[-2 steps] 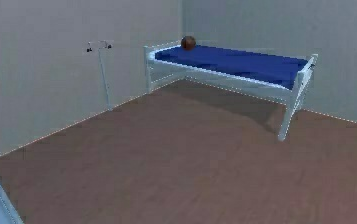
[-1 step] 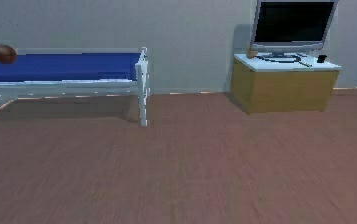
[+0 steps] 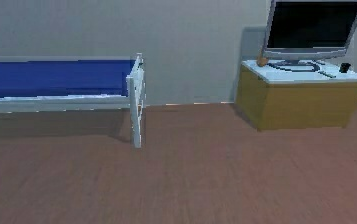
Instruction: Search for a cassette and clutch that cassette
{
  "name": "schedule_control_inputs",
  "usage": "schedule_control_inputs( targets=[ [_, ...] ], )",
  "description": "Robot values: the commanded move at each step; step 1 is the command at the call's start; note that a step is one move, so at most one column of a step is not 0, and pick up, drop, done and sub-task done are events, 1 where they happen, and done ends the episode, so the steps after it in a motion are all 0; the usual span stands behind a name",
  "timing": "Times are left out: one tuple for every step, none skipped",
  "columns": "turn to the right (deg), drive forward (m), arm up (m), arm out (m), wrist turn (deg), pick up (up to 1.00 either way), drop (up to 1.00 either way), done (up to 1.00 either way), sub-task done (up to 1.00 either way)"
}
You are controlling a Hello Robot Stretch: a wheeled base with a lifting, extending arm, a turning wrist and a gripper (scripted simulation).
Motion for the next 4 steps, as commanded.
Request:
schedule_control_inputs(
  targets=[
    [-45.0, 0.00, 0.00, 0.00, 0.0, 0.00, 0.00, 0.00, 0.00],
    [-45.0, 0.00, 0.00, 0.00, 0.0, 0.00, 0.00, 0.00, 0.00],
    [0.0, 1.00, 0.00, 0.00, 0.0, 0.00, 0.00, 0.00, 0.00],
    [0.0, 0.15, 0.00, 0.00, 0.0, 0.00, 0.00, 0.00, 0.00]
  ],
)
